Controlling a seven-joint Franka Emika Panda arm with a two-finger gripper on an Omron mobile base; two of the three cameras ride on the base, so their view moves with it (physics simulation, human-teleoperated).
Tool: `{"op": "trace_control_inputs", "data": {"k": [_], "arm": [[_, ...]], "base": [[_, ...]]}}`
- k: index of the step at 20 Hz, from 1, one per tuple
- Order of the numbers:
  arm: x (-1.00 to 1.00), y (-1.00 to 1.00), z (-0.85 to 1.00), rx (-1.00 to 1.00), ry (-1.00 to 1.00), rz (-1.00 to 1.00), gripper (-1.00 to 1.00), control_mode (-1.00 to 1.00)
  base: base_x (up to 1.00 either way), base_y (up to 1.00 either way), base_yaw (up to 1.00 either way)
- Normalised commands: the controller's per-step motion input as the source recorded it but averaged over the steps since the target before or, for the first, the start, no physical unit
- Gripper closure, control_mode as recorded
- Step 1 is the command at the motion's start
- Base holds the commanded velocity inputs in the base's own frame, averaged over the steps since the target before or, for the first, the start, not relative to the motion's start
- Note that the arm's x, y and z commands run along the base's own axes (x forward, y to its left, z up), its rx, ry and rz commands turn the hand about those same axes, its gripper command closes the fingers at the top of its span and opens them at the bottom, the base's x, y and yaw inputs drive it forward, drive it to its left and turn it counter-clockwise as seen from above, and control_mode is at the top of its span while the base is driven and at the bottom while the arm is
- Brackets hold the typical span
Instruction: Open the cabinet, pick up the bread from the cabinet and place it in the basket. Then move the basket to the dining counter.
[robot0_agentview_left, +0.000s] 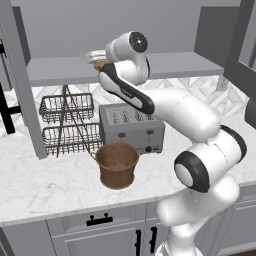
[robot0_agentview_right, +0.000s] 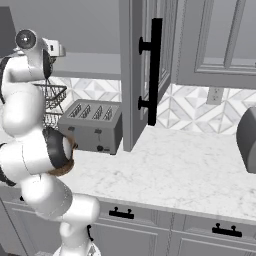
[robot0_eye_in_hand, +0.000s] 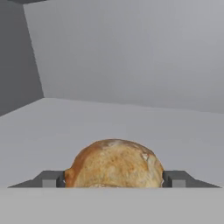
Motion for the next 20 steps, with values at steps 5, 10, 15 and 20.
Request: {"op": "trace_control_inputs", "data": {"k": [5, 10, 15, 20], "arm": [[-1.0, -0.19, 0.24, -0.03, -0.01, 0.06, 1.0, -1.0], [-1.0, -0.21, 0.16, -0.09, 0.14, 0.0, 1.0, -1.0], [-0.87, -0.08, -0.47, -0.18, 0.3, 0.0, 1.0, -1.0], [-0.21, -0.02, -0.98, -0.17, 0.31, 0.01, 1.0, -1.0]], "base": [[0.0, 0.0, 0.0], [0.0, 0.0, 0.0], [0.0, 0.0, 0.0], [0.0, 0.0, 0.0]]}}
